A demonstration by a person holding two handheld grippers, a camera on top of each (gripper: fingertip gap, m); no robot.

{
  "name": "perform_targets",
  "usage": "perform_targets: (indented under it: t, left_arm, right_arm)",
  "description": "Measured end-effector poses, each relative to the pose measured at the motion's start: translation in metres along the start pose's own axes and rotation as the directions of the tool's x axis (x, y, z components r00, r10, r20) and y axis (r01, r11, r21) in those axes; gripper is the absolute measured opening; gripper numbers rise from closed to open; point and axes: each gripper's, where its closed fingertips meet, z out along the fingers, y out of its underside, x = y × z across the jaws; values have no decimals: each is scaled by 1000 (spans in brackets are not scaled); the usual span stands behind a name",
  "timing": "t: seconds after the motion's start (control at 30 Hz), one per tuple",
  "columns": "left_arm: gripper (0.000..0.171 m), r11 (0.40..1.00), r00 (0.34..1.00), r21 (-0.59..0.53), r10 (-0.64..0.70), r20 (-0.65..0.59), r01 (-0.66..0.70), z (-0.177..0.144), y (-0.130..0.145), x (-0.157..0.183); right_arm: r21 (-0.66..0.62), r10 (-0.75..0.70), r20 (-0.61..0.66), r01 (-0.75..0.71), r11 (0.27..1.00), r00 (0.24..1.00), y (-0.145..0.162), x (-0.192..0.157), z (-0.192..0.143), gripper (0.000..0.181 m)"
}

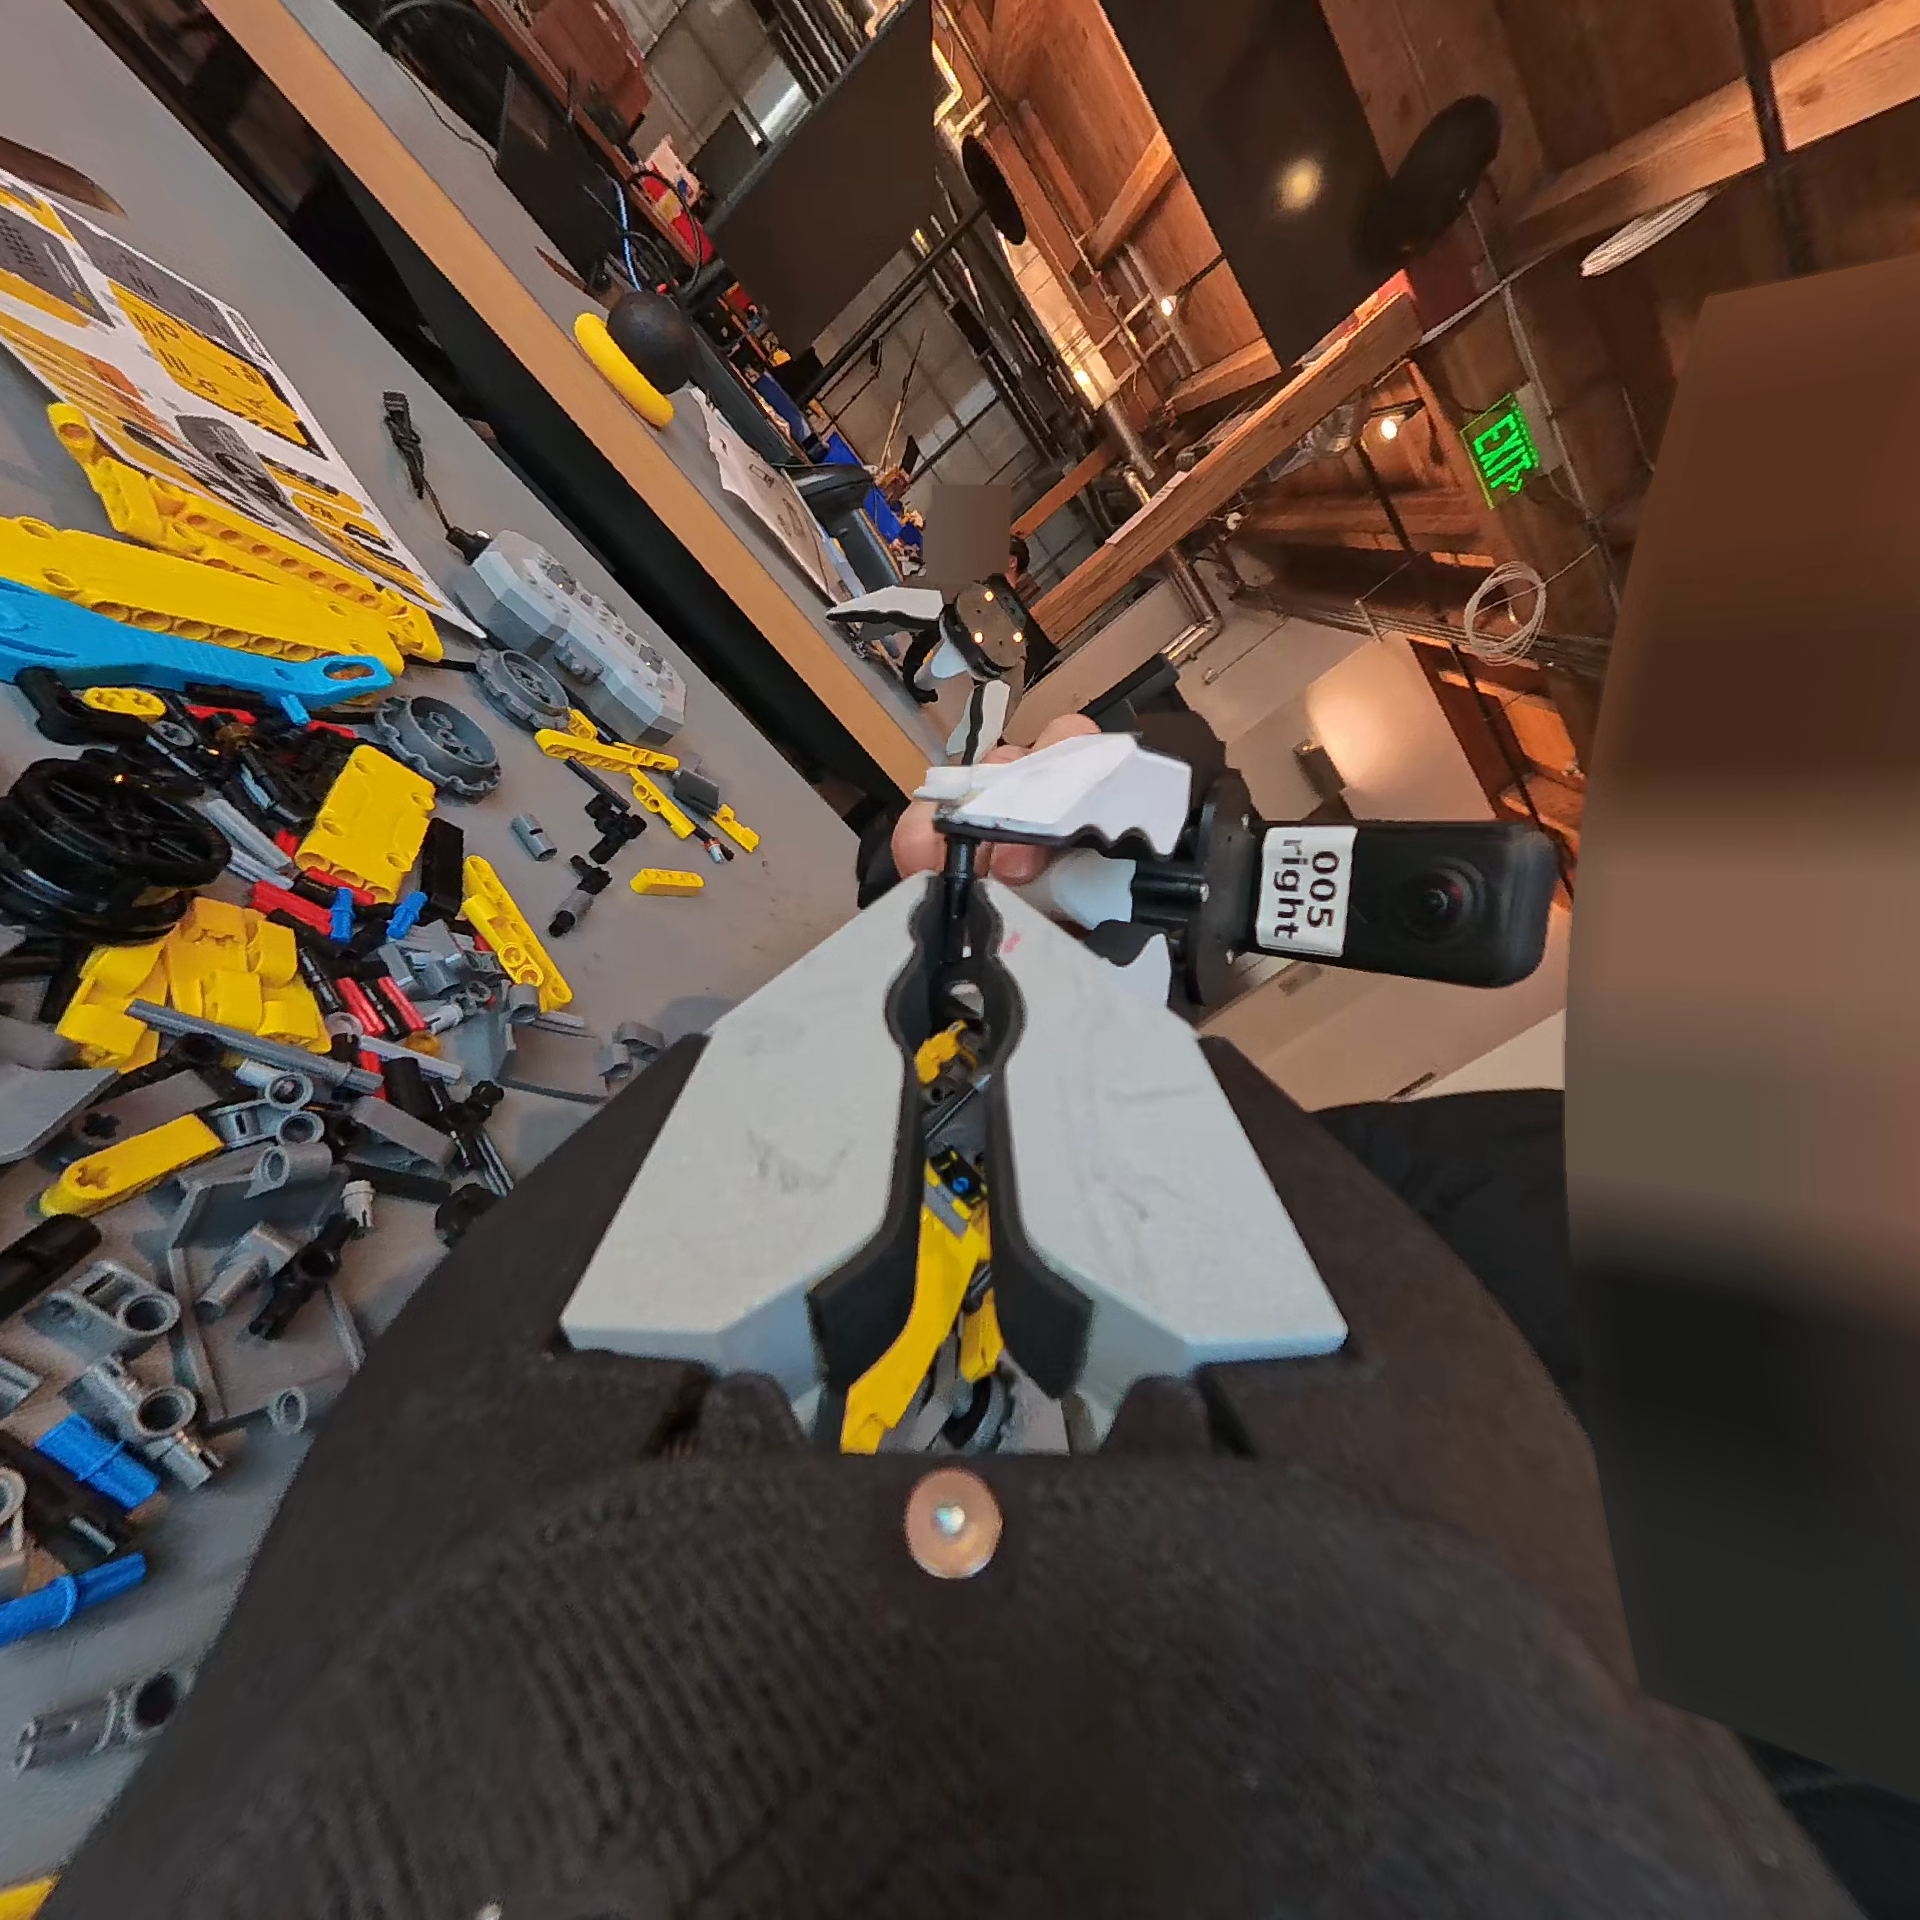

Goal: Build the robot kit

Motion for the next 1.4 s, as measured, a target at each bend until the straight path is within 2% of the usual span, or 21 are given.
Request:
perform_targets:
  t: [0.1, 0.2, 0.3, 0.4, 0.5, 0.57, 0.67, 0.77, 0.93, 1.1, 1.2, 1.23, 1.3, 1.4]
  left_arm:
    - [9, 999, 1000, 47, -8, -12, 9, -3, -8, 3]
    - [11, 996, 1000, 91, 20, 7, -21, -10, -18, 4]
    - [11, 994, 992, 70, 76, 100, -83, -10, -16, -6]
    - [13, 992, 979, -9, 122, 164, -122, -4, -4, -12]
    - [13, 989, 975, -53, 143, 171, -136, 1, 4, -10]
    - [12, 988, 972, -66, 149, 182, -139, 3, 6, -11]
    - [12, 986, 966, -77, 162, 201, -149, 2, 7, -13]
    - [12, 978, 948, -103, 200, 247, -179, 0, 8, -19]
    - [18, 964, 924, -158, 252, 289, -213, -3, 12, -26]
    - [24, 925, 887, -230, 361, 289, -302, 0, 17, -20]
    - [28, 875, 830, -278, 471, 298, -396, 0, 17, -17]
    - [26, 847, 801, -265, 525, 286, -461, 1, 14, -8]
    - [25, 760, 701, -210, 649, 297, -615, 3, 7, 15]
    - [31, 671, 606, -293, 741, 290, -680, 6, 35, 38]
  right_arm:
    - [-14, 3, -47, -4, 1000, 999, 5, 14, -5, 24]
    - [-12, 97, -200, -102, 995, 975, 13, 61, -35, 24]
    - [10, 204, -328, -212, 977, 922, 13, 110, -107, 24]
    - [-25, 331, -327, -359, 933, 885, 27, 130, -180, 24]
    - [-61, 576, -126, -586, 808, 807, 53, 93, -220, 24]
    - [-175, 676, -108, -683, 709, 729, 92, 55, -228, 24]
    - [-353, 734, -134, -724, 593, 666, 145, -12, -221, 24]
    - [-467, 706, -157, -682, 563, 690, 171, -54, -213, 24]
    - [-586, 636, -174, -598, 547, 752, 194, -77, -215, 27]
    - [-547, 651, -176, -623, 559, 738, 181, -68, -221, 48]
    - [-443, 651, -213, -666, 600, 728, 161, -47, -236, 48]
    - [-389, 658, -235, -689, 611, 716, 154, -37, -243, 47]
    - [-268, 689, -279, -744, 613, 668, 143, -21, -259, 47]
    - [-71, 804, -242, -836, 544, 544, 127, -13, -275, 57]
